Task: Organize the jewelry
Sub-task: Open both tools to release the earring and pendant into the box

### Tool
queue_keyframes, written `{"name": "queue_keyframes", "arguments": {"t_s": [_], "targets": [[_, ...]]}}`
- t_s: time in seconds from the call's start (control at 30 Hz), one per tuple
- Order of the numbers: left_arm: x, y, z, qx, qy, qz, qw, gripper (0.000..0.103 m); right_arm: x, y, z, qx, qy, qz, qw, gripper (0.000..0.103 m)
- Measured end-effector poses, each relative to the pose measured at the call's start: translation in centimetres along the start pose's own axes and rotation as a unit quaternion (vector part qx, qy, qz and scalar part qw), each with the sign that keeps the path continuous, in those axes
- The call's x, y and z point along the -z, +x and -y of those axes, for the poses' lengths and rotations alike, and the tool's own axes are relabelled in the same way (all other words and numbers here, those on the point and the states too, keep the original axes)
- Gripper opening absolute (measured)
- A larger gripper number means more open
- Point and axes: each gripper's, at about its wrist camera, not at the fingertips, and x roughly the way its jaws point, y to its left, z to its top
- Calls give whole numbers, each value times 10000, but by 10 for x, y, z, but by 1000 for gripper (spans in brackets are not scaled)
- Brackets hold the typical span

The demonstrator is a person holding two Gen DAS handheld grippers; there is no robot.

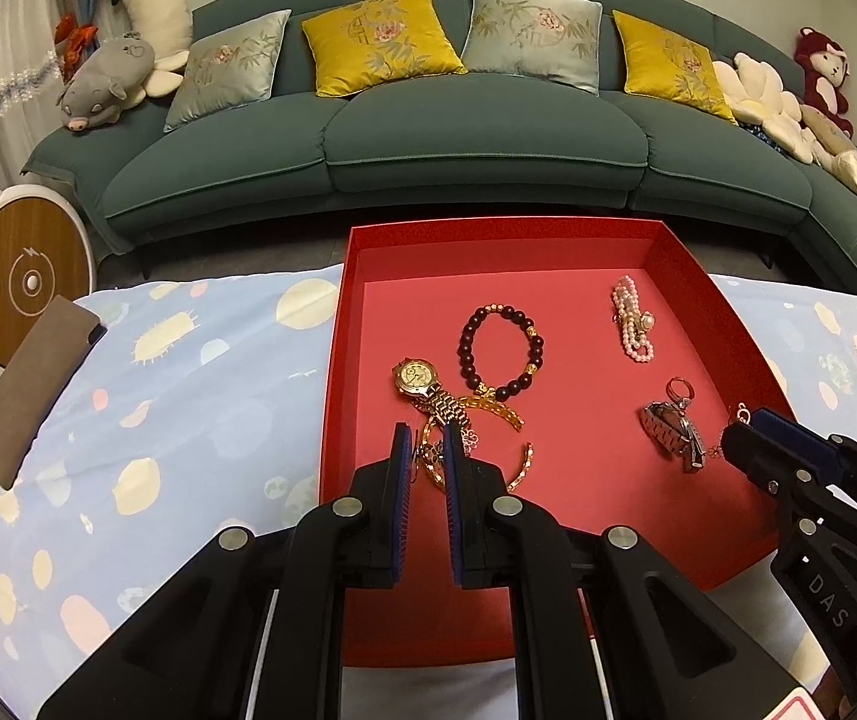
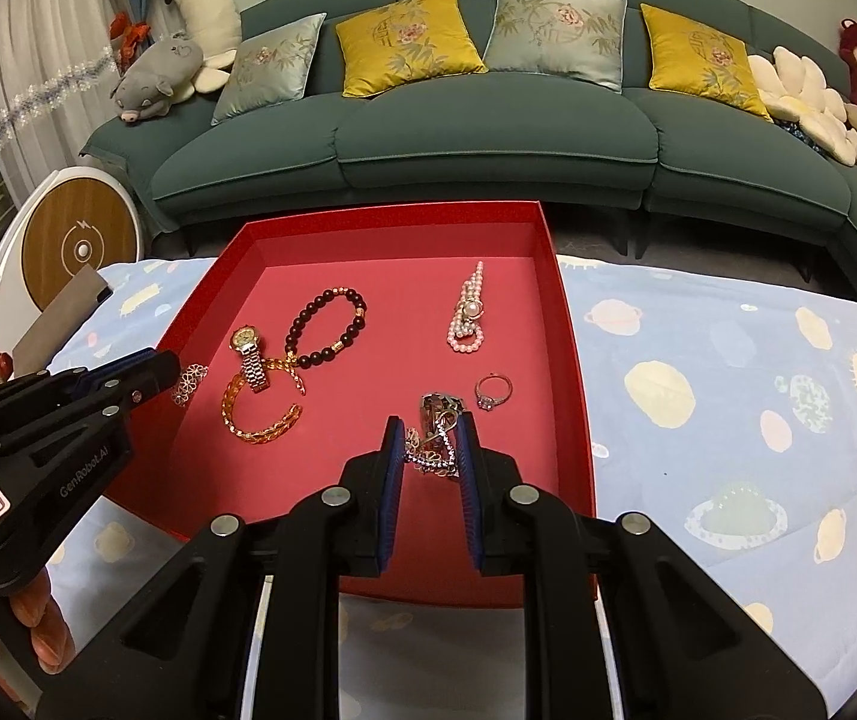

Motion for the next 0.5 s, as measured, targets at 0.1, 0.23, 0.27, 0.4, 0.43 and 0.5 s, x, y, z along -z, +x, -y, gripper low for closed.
{"name": "queue_keyframes", "arguments": {"t_s": [0.1, 0.23, 0.27, 0.4, 0.43, 0.5], "targets": [[1, 4, 0, 12, -14, -71, 10000, 9, 0, 1, -1, -9, -21, -2, 10000, 17], [2, 6, -1, -4, -12, -81, 10000, 12, 0, 1, 0, 31, -14, 40, 10000, 18], [2, 6, -1, -7, -8, -86, 10000, 13, 0, 0, 0, 34, -5, 44, 10000, 18], [3, 3, 2, -41, 34, -58, 10000, 20, -2, -5, 2, 63, 55, 120, 9999, 18], [4, 2, 3, -54, 57, -27, 10000, 20, -2, -7, 3, 59, 79, 142, 9999, 20], [3, -3, 4, -66, 88, 23, 9999, 20, -3, -13, 4, 31, 127, 200, 9997, 22]]}}
